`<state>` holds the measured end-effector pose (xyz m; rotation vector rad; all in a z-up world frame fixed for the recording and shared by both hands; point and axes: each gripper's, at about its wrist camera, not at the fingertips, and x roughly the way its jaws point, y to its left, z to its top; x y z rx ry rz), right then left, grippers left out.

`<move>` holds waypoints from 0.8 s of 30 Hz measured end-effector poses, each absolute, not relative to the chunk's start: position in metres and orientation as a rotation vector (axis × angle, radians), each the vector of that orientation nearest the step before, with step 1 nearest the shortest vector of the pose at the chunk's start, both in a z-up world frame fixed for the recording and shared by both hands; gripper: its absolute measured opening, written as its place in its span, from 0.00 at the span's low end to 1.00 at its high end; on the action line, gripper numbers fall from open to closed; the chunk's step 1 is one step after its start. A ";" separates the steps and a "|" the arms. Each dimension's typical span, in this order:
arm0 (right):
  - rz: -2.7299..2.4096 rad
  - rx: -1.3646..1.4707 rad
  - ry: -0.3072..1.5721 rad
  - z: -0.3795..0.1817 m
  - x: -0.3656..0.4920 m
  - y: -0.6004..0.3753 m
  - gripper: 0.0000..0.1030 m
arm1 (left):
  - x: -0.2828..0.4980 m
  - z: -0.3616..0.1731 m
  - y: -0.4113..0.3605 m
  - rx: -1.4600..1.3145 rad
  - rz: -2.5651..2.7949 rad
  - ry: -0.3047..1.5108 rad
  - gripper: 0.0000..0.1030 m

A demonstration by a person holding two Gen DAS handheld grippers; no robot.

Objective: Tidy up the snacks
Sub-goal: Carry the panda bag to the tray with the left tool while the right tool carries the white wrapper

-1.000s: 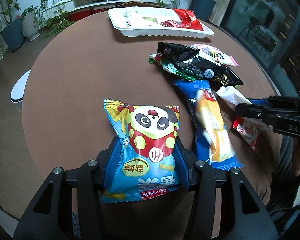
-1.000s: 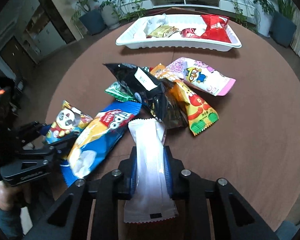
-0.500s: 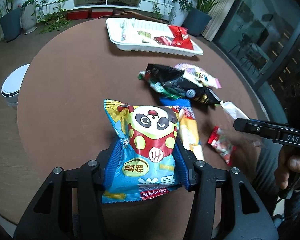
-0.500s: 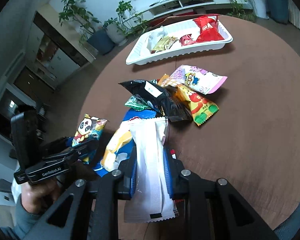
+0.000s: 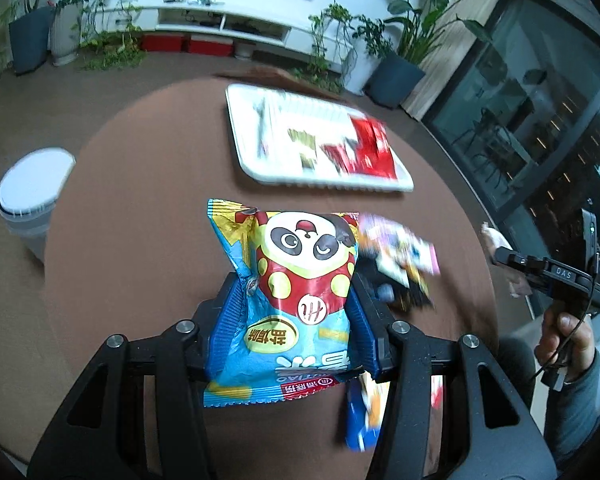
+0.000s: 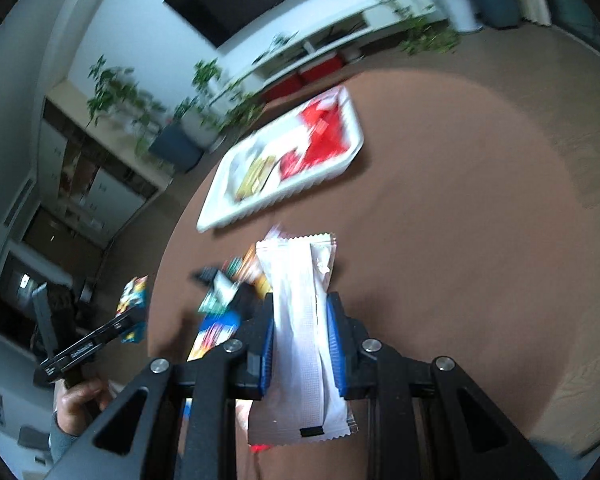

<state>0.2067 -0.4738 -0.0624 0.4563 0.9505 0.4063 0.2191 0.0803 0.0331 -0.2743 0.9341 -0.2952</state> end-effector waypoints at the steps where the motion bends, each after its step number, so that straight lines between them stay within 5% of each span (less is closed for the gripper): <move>1: 0.390 0.462 0.934 -0.058 0.215 -0.481 0.24 | 0.227 0.037 0.083 -0.274 -0.291 0.928 0.47; 12: 0.413 0.422 0.766 0.006 0.323 -0.462 0.24 | 0.361 0.094 0.058 -0.184 -0.305 0.871 0.47; 24: 0.453 0.295 0.900 -0.046 0.423 -0.363 0.24 | 0.456 0.035 -0.018 -0.098 -0.324 0.985 0.47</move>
